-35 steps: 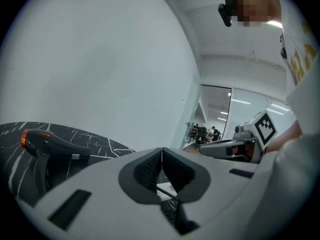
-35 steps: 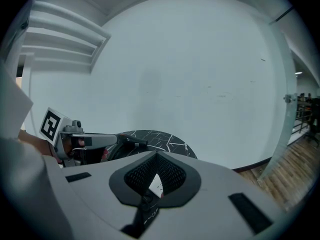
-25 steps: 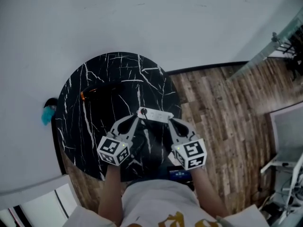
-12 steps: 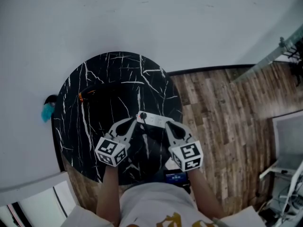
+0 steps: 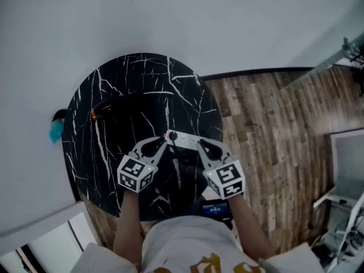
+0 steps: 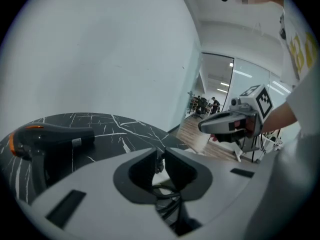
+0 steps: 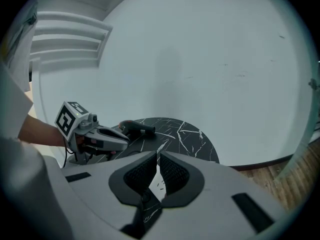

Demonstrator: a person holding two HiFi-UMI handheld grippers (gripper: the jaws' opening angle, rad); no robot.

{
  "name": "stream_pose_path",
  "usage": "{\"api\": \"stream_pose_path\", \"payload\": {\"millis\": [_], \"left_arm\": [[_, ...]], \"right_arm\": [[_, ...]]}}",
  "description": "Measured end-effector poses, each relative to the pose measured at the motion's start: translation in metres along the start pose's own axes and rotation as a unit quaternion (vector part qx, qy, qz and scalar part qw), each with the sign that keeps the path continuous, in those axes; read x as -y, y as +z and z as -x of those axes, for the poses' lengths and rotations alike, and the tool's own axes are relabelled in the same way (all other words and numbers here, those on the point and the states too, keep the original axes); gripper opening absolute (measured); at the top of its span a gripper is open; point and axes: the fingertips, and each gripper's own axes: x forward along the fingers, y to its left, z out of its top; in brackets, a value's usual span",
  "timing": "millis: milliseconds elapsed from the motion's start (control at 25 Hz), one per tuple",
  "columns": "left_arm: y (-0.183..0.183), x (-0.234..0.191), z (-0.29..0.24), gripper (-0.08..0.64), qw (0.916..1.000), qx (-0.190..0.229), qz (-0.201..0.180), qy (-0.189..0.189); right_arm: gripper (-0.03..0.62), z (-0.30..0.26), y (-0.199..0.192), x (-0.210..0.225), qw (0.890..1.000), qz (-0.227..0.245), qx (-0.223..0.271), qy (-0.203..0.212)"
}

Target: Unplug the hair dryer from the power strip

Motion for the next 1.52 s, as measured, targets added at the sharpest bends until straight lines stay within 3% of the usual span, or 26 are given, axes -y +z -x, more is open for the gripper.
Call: {"api": "stream_pose_path", "payload": {"millis": [200, 400, 720, 1000, 1240, 1520], "left_arm": [[-0.007, -0.009, -0.01, 0.073, 0.9991, -0.032, -0.02, -0.018], [-0.02, -0.012, -0.021, 0.104, 0.9915, -0.092, -0.073, -0.057], [-0.033, -0.011, -0.041, 0.104, 0.9677, -0.153, -0.179, -0.09], [-0.041, -0.005, -0.053, 0.104, 0.9353, -0.199, -0.263, -0.129], [-0.038, -0.003, -0.061, 0.104, 0.9229, -0.206, -0.292, -0.144], [-0.044, 0.001, -0.068, 0.098, 0.9069, -0.232, -0.31, -0.166]], "right_arm": [[0.055, -0.019, -0.022, -0.008, 0.998, 0.011, -0.053, 0.035], [0.098, -0.035, -0.04, -0.012, 0.992, 0.044, -0.104, 0.054], [0.138, -0.056, -0.057, -0.017, 0.976, 0.119, -0.165, 0.075], [0.141, -0.069, -0.071, -0.021, 0.959, 0.175, -0.205, 0.091], [0.141, -0.075, -0.08, -0.02, 0.949, 0.193, -0.227, 0.099], [0.141, -0.078, -0.081, -0.018, 0.942, 0.183, -0.257, 0.113]]}}
